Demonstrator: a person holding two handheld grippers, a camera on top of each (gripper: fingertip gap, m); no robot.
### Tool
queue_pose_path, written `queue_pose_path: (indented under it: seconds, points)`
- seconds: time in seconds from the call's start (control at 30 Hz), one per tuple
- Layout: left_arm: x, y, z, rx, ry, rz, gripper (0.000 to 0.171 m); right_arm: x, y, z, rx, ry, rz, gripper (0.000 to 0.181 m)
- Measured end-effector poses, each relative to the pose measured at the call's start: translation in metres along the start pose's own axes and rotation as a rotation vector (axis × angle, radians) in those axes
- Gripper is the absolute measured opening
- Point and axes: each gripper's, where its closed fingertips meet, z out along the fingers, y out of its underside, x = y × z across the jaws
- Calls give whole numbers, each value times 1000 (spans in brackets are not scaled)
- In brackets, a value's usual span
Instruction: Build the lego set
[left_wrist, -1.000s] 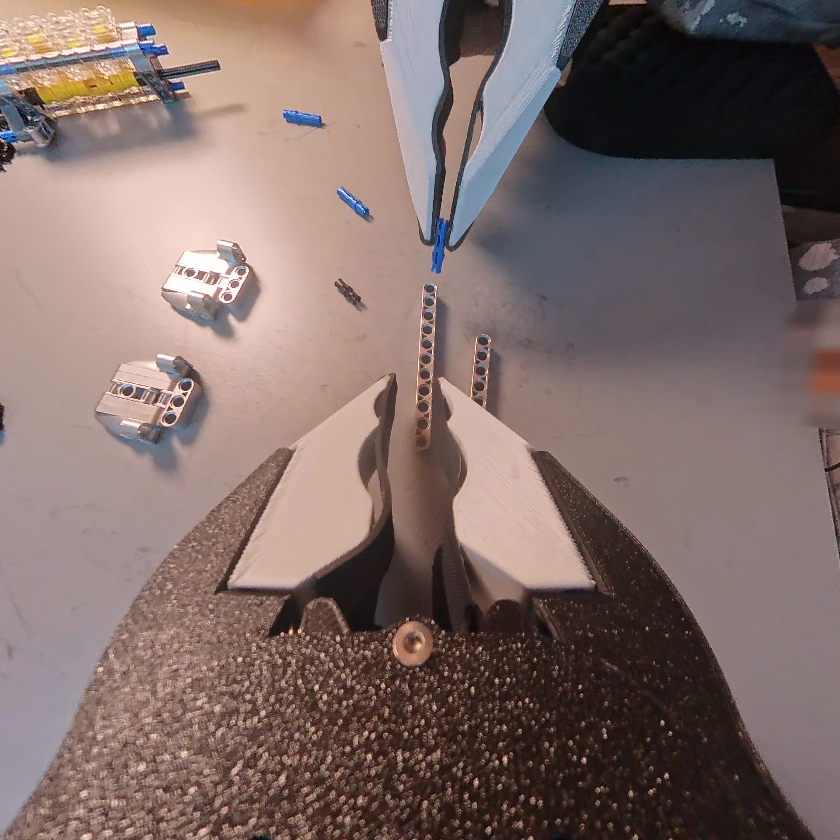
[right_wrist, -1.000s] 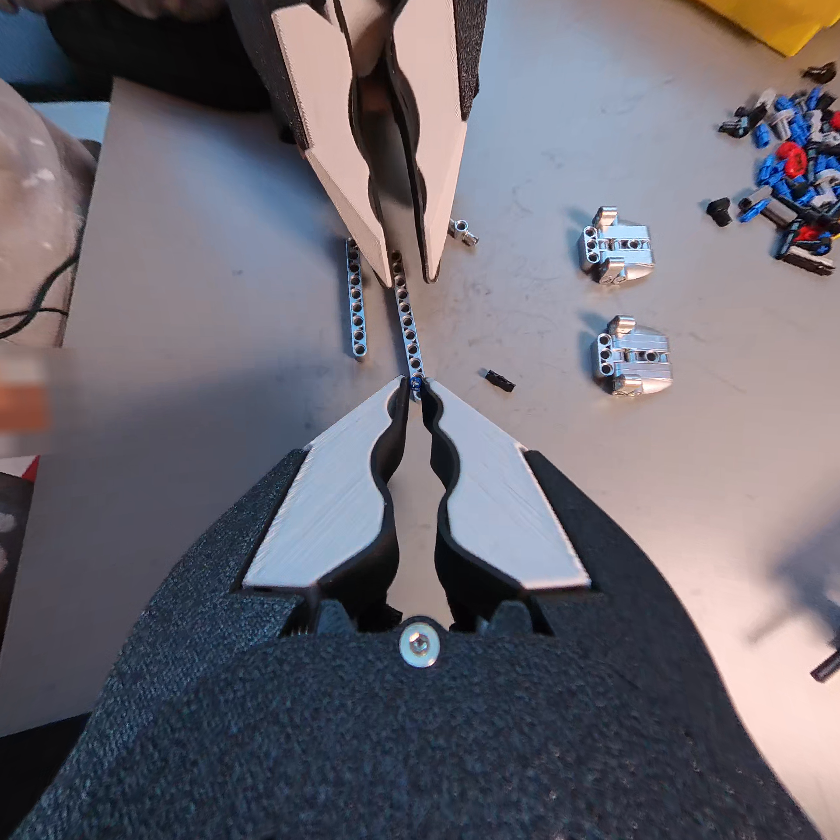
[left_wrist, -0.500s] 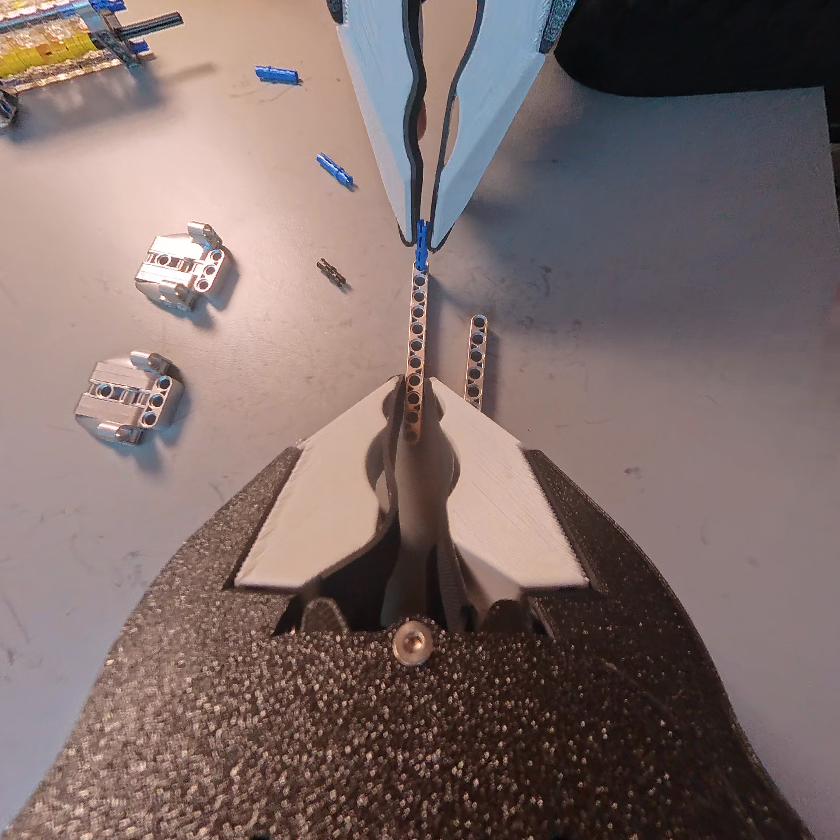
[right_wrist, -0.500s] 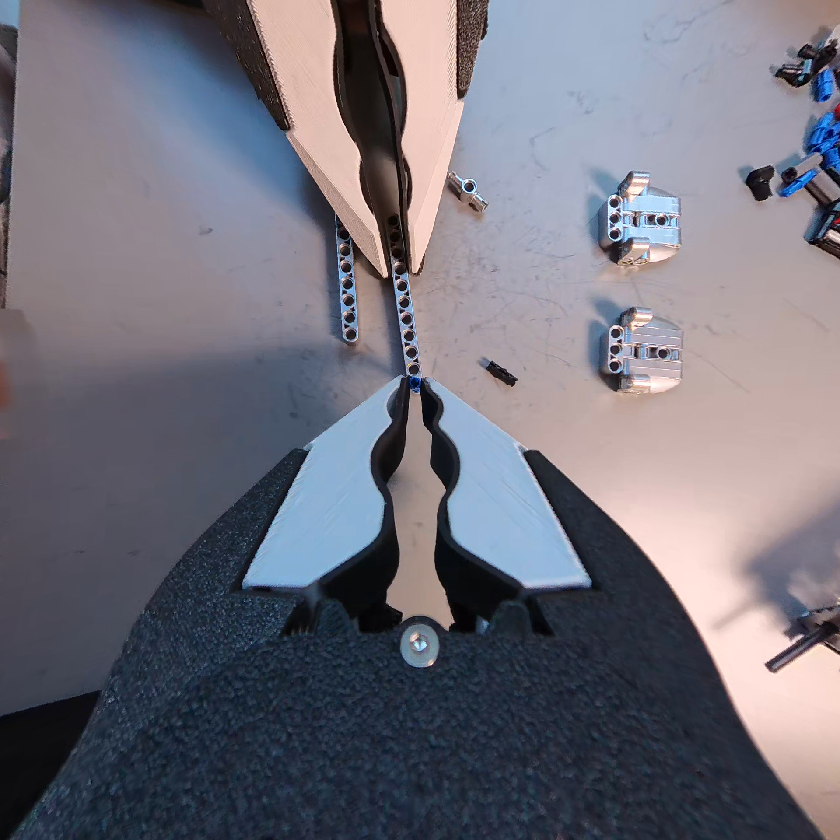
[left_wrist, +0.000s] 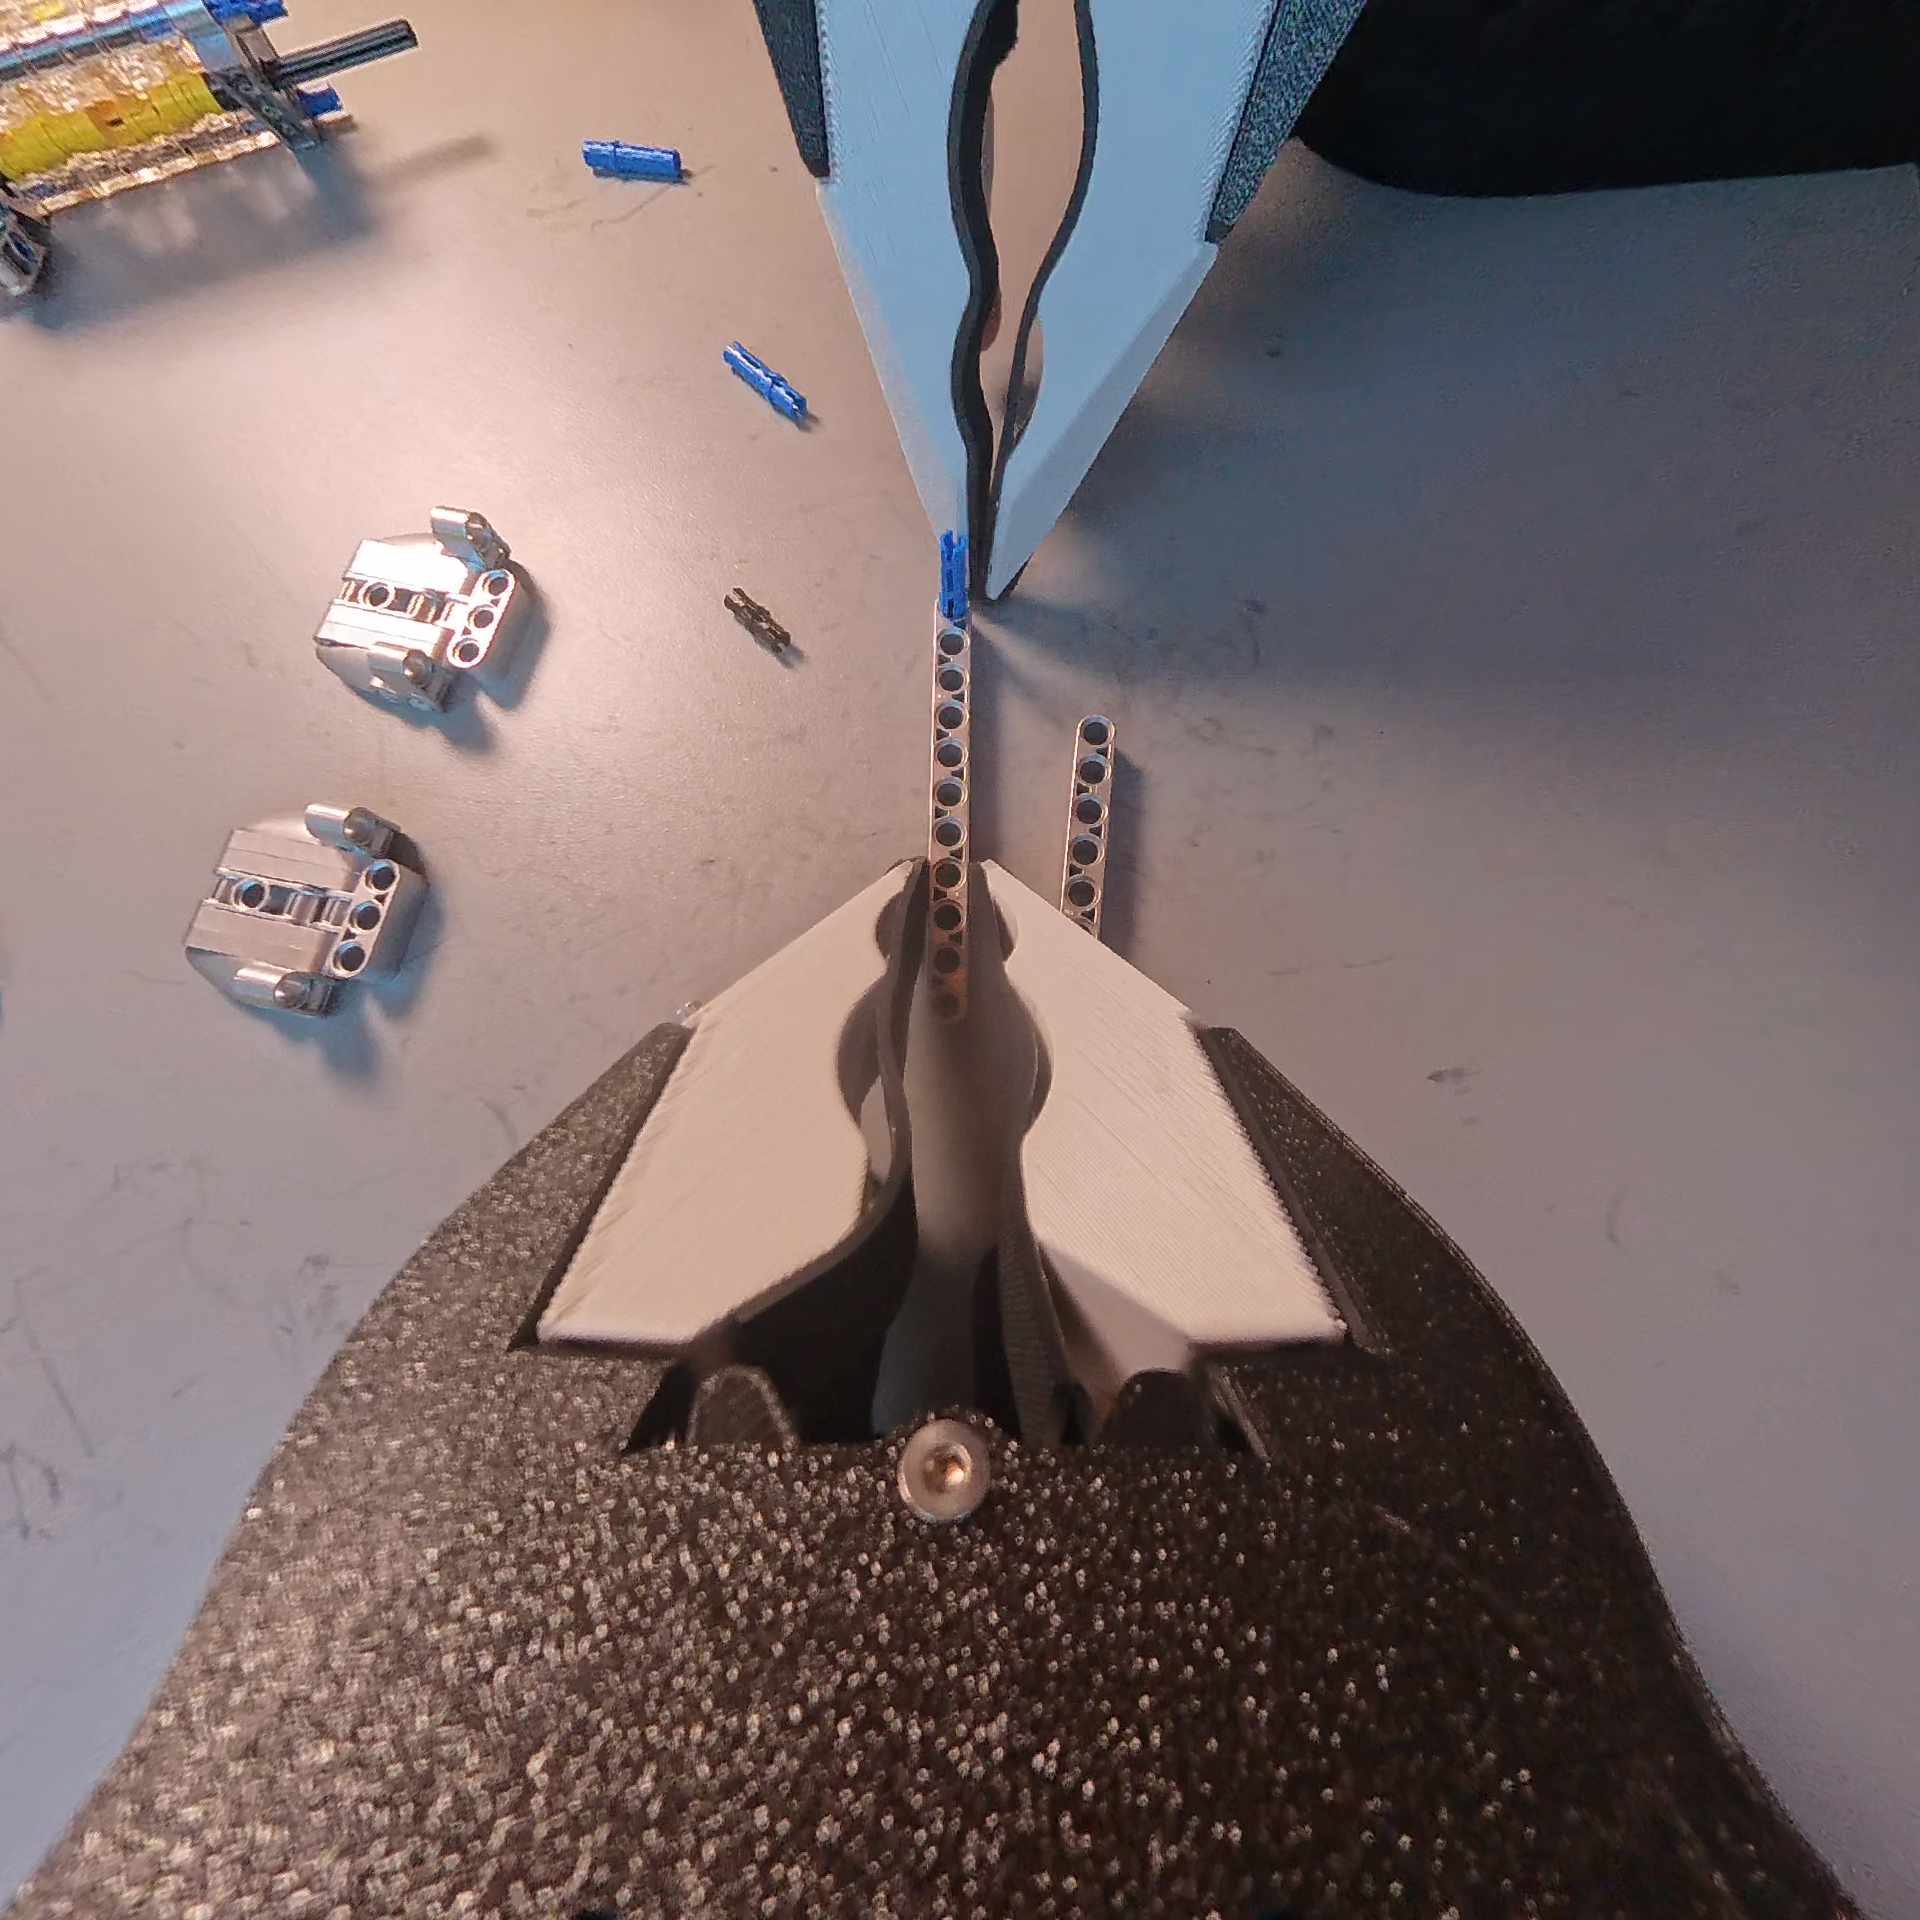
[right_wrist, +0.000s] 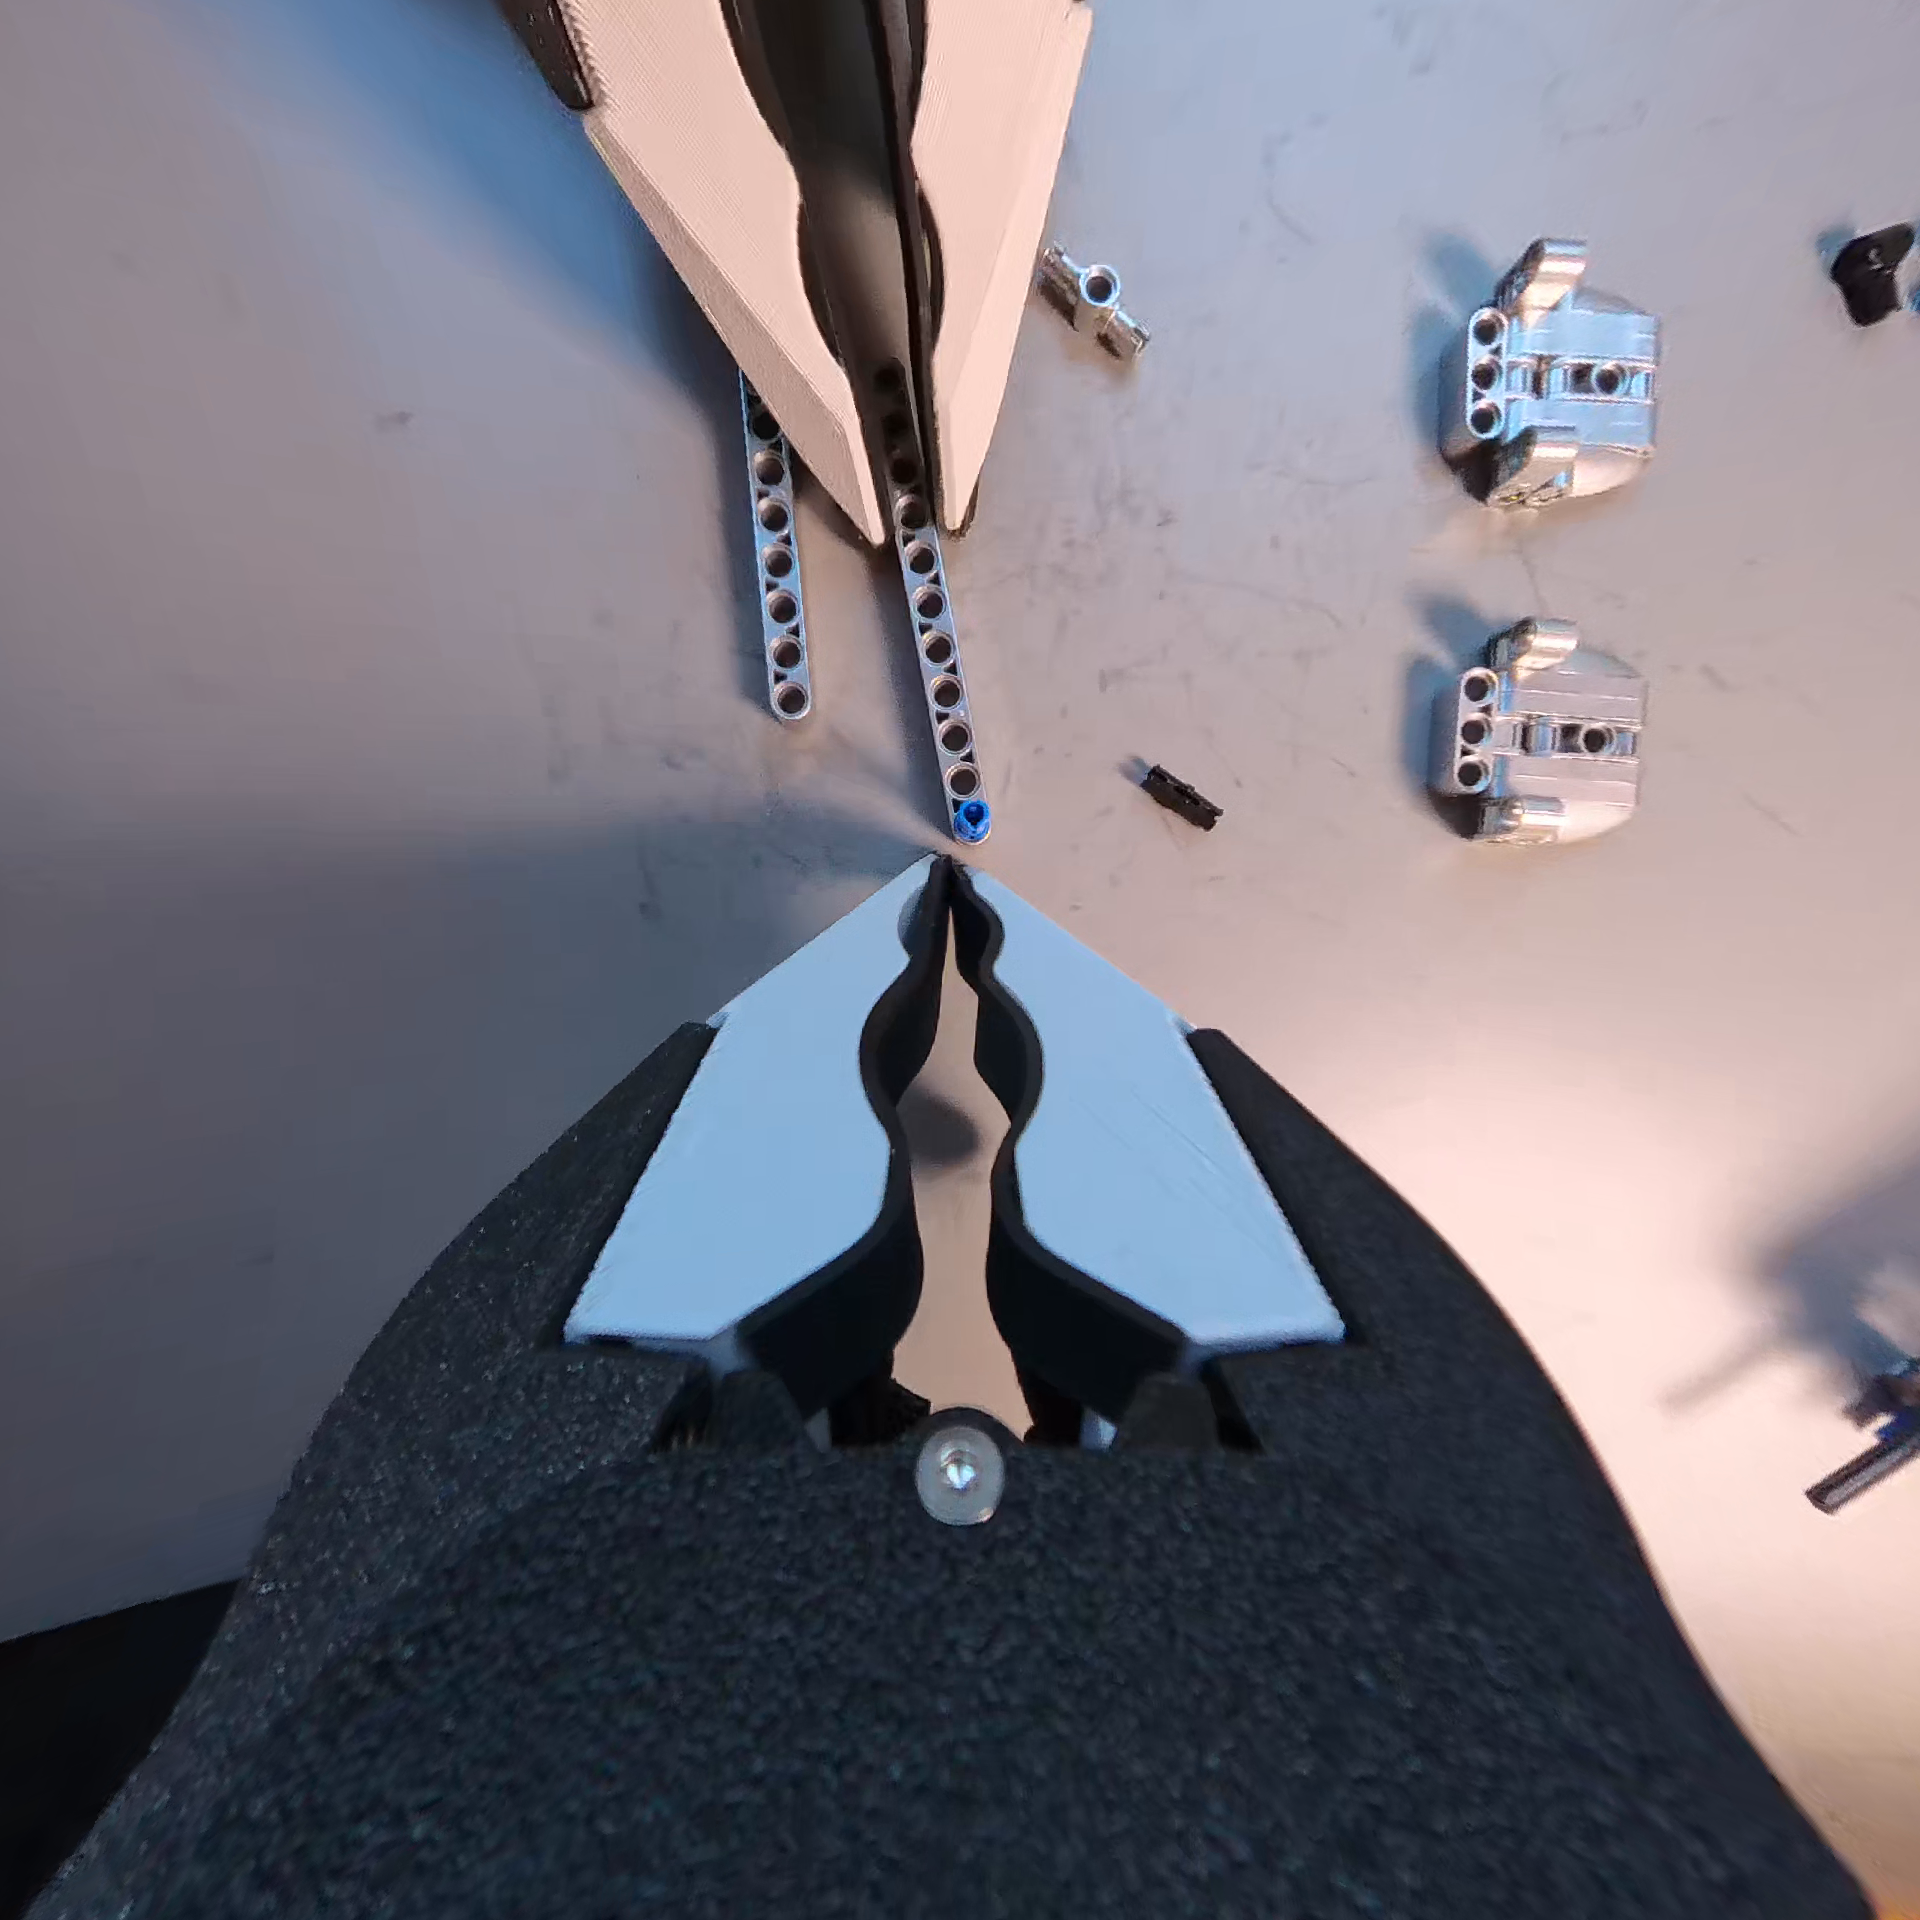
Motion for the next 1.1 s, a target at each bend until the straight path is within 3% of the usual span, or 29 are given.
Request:
queue_pose_path:
  seconds: [0.23, 0.4, 0.67, 1.1]
  points:
    - [0, 0, 0, 4, 1, -4, 5, 6, -1, -6, 55, 44, 39, 1]
    - [0, 0, 0, 7, 3, -4, 5, 5, -15, -17, 92, 50, 24, 15]
    - [0, 0, 0, 6, 1, -2, 5, 5, -14, -8, -2, 48, -35, 4]
    - [0, 0, 0, 7, 1, 0, 6, 5, -11, -5, -48, 25, -58, 4]
